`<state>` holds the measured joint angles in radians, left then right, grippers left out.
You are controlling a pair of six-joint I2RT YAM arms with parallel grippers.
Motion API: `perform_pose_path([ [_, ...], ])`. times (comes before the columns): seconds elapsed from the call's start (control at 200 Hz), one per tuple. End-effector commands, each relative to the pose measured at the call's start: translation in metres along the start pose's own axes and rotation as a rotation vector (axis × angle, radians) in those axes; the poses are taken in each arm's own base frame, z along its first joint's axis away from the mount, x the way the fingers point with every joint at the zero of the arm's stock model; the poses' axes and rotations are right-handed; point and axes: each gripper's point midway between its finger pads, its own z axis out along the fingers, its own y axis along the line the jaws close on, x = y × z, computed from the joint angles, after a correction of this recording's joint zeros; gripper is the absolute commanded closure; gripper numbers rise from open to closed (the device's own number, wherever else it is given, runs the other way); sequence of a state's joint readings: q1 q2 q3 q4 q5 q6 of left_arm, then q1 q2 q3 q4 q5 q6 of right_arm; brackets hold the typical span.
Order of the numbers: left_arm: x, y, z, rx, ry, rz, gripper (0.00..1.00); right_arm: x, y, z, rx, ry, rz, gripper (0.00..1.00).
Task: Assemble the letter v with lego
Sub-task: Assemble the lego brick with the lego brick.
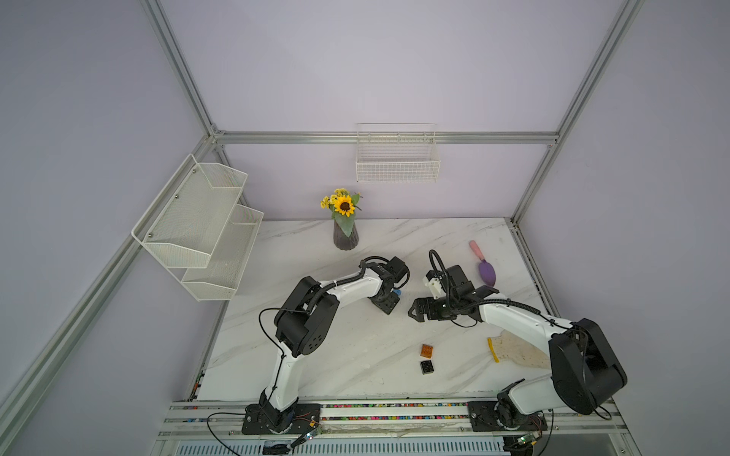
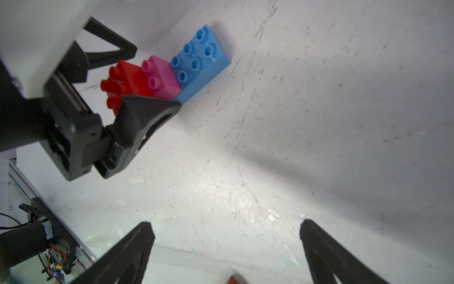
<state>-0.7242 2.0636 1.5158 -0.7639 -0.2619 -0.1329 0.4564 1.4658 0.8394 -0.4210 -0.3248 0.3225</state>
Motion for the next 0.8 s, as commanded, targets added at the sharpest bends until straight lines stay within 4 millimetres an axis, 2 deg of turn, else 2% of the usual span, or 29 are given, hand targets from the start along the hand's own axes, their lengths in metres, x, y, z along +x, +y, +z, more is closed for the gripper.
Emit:
perform_pose_path([
  [0.0,-0.018,0.027,-0.02,-0.06,-0.082,-0.086,0.16,0.008,-0.006,0.007,0.031,0.036,-0.025,0.03],
  [0.24,-0.025,0.054,-0.017,-0.094,-0.105,-0.166,0.15,0.009,-0.011,0.002,0.055,-0.002,-0.001,0.03],
  [0.525,-0.033,0.072,-0.021,-0.086,-0.151,-0.207,0.15,0.02,-0.014,-0.002,0.047,-0.033,0.056,0.03],
  [0.58,-0.032,0.071,-0.021,-0.074,-0.156,-0.211,0.15,0.025,-0.015,-0.001,0.041,-0.032,0.064,0.03],
  [0.625,-0.029,0.07,-0.022,-0.065,-0.163,-0.215,0.15,0.023,-0.011,-0.007,0.03,-0.061,0.058,0.03],
  [0.755,-0.012,0.067,-0.028,-0.038,-0.204,-0.25,0.15,0.03,-0.009,-0.011,0.022,-0.056,0.03,0.03],
  [0.795,-0.005,0.067,-0.032,-0.033,-0.22,-0.267,0.08,0.029,-0.006,-0.014,0.005,-0.075,0.018,0.03],
])
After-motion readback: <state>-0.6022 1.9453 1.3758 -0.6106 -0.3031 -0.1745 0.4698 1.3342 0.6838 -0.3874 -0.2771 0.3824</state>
